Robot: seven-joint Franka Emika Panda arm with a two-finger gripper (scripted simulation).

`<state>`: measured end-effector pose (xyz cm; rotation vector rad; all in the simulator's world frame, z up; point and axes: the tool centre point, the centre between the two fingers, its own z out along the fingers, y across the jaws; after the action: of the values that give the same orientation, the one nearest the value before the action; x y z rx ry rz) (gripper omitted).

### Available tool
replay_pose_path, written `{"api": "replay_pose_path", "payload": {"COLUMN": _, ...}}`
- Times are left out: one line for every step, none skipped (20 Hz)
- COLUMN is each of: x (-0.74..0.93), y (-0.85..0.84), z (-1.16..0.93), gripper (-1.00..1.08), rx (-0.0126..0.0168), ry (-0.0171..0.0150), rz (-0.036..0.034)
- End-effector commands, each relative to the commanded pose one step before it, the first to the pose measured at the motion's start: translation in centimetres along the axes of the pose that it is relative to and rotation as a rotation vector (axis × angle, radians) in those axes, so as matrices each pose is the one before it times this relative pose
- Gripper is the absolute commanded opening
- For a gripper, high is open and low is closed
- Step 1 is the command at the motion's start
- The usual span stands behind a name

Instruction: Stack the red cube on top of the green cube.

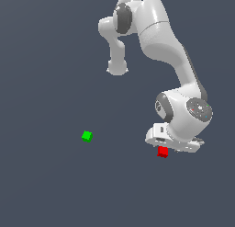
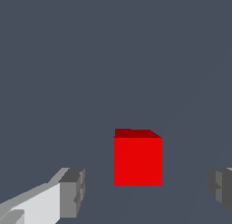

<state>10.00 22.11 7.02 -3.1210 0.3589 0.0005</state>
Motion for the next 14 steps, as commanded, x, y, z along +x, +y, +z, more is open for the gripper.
{"api": "replay_pose_path", "payload": {"x": 0.097, "y": -0.115, "z": 0.021, "gripper": 1.00, "rx": 0.00002, "ry": 0.00032, "rz": 0.00130}}
{"api": "replay_pose_path", "payload": {"x": 0.005, "y": -0.005, "z": 0.000, "gripper": 1.00, "rx": 0.00000, "ry": 0.00000, "rz": 0.00000}}
{"api": "replay_pose_path", "payload": {"x": -0.049, "y": 0.033, "z": 0.003, "gripper": 1.00, "rx": -0.00002, "ry": -0.00027, "rz": -0.00064}}
{"api": "replay_pose_path", "payload": {"x": 0.000, "y": 0.000, "z": 0.040, "gripper": 1.00, "rx": 0.00000, "ry": 0.00000, "rz": 0.00000}}
{"api": "replay_pose_path", "payload": {"x": -0.001, "y": -0.001, "z": 0.119, "gripper": 1.00, "rx": 0.00000, "ry": 0.00000, "rz": 0.00000}}
{"api": "replay_pose_path", "payload": {"x": -0.001, "y": -0.001, "z": 0.198, "gripper": 1.00, "rx": 0.00000, "ry": 0.00000, "rz": 0.00000}}
{"api": "replay_pose_path", "payload": {"x": -0.003, "y": -0.001, "z": 0.276, "gripper": 1.00, "rx": 0.00000, "ry": 0.00000, "rz": 0.00000}}
{"api": "replay_pose_path", "payload": {"x": -0.004, "y": -0.001, "z": 0.353, "gripper": 1.00, "rx": 0.00000, "ry": 0.00000, "rz": 0.00000}}
{"api": "replay_pose_path", "payload": {"x": -0.007, "y": 0.000, "z": 0.430, "gripper": 1.00, "rx": 0.00000, "ry": 0.00000, "rz": 0.00000}}
{"api": "replay_pose_path", "payload": {"x": -0.010, "y": 0.001, "z": 0.505, "gripper": 1.00, "rx": 0.00000, "ry": 0.00000, "rz": 0.00000}}
{"api": "replay_pose_path", "payload": {"x": -0.014, "y": 0.002, "z": 0.577, "gripper": 1.00, "rx": 0.00000, "ry": 0.00000, "rz": 0.00000}}
{"api": "replay_pose_path", "payload": {"x": -0.017, "y": 0.004, "z": 0.625, "gripper": 1.00, "rx": 0.00000, "ry": 0.00000, "rz": 0.00000}}
{"api": "replay_pose_path", "payload": {"x": -0.015, "y": 0.003, "z": 0.557, "gripper": 1.00, "rx": 0.00000, "ry": 0.00000, "rz": 0.00000}}
{"api": "replay_pose_path", "payload": {"x": 0.005, "y": 0.030, "z": 0.456, "gripper": 1.00, "rx": -0.00001, "ry": 0.00021, "rz": 0.00044}}
